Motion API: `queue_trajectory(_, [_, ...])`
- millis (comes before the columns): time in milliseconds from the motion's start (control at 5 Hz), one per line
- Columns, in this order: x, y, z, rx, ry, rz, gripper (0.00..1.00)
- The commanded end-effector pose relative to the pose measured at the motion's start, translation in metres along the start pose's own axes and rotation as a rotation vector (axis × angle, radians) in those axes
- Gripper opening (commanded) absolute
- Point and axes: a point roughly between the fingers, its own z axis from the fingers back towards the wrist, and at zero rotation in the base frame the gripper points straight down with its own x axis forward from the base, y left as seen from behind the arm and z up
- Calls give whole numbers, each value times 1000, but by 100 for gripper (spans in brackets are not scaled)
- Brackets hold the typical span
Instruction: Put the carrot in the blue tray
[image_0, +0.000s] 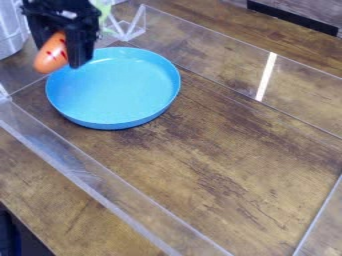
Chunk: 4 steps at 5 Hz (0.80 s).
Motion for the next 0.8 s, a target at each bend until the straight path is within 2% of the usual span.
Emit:
queue_trajectory(0, [6, -2, 6, 15, -45, -5, 0])
queue_trajectory(600, [9, -21, -6, -13, -19, -39, 0])
